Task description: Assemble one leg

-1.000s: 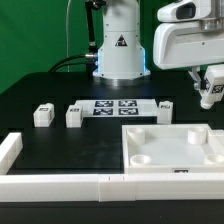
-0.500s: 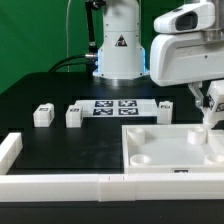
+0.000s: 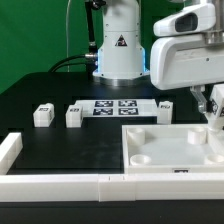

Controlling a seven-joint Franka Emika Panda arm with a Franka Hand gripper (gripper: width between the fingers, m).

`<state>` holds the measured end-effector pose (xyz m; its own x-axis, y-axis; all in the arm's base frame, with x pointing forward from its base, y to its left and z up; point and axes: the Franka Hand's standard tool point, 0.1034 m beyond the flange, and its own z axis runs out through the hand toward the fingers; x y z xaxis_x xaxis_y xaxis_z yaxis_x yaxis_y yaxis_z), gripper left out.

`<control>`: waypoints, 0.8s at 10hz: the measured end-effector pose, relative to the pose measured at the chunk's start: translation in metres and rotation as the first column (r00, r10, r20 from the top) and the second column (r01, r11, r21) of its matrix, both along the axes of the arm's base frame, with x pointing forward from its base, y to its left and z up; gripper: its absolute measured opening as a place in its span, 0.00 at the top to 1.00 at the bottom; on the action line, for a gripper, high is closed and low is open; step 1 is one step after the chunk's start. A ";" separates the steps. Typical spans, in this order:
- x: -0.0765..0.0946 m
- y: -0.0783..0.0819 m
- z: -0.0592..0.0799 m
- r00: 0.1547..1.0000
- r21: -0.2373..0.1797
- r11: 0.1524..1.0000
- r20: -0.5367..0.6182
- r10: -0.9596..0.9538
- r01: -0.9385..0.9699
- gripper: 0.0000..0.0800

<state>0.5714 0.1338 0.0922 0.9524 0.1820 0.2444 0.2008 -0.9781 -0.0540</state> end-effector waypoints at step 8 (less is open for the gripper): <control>0.040 -0.008 -0.011 0.997 -0.010 0.998 0.055 0.061 -0.060 0.64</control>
Offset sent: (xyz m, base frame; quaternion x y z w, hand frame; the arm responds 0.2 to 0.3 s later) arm 0.0303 0.0029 0.0013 0.0142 0.0039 -0.0248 0.9996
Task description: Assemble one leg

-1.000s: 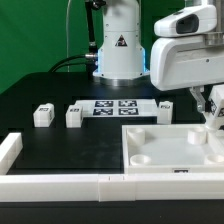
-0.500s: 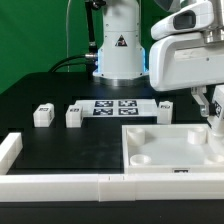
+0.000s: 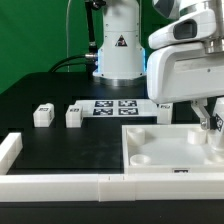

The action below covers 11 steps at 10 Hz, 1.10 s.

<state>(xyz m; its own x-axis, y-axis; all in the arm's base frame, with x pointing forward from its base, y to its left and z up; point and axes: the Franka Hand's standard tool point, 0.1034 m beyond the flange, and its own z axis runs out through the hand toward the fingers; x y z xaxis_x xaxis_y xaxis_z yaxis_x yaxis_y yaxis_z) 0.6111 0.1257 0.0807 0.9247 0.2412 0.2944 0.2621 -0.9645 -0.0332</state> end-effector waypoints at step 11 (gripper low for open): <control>-0.002 -0.011 -0.022 0.998 -0.001 1.000 0.064 0.007 -0.007 0.64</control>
Offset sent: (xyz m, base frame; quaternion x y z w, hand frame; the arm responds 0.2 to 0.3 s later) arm -0.0115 -0.0016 -0.0093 -0.0046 0.0295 0.0006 0.9996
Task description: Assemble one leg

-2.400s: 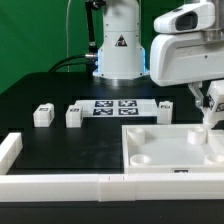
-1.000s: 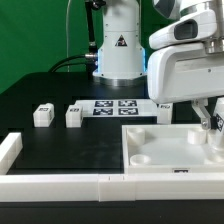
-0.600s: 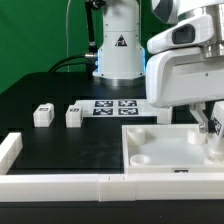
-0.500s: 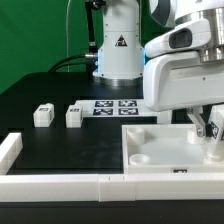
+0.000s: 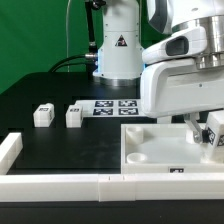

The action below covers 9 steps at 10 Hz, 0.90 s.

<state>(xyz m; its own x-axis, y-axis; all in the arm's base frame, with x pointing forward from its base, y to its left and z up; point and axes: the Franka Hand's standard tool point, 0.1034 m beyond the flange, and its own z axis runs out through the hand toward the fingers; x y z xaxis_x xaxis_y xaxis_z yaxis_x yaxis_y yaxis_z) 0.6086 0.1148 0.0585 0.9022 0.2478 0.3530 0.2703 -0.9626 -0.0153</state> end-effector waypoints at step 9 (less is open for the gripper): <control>-0.004 -0.009 -0.003 0.996 0.004 1.000 0.089 -0.005 0.005 0.22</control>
Offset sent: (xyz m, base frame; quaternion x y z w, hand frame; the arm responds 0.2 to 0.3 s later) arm 0.0000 0.0000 0.0000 0.0000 0.0000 0.0000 1.0000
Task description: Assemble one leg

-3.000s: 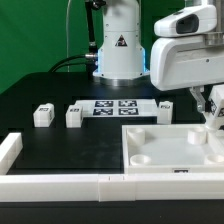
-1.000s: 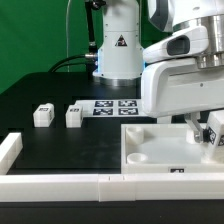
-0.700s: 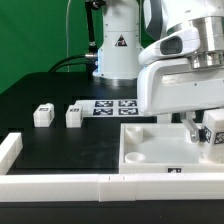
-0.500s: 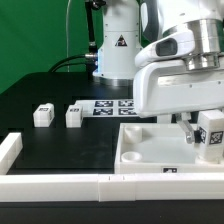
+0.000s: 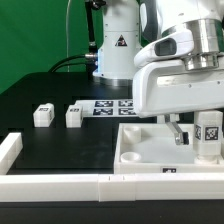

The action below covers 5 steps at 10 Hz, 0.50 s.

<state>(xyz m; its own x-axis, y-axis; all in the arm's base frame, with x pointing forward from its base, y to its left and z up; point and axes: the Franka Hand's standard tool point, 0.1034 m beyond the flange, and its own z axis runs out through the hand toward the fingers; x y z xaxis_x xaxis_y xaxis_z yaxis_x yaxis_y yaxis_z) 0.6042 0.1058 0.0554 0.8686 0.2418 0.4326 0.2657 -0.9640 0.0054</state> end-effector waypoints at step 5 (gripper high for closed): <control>0.003 -0.002 0.012 1.000 -0.002 1.000 0.006 -0.002 0.002 0.19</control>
Offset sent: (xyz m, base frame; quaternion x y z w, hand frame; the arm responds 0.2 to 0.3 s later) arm -0.0026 -0.0071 0.0104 -0.0127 -0.0225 -0.0068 0.9996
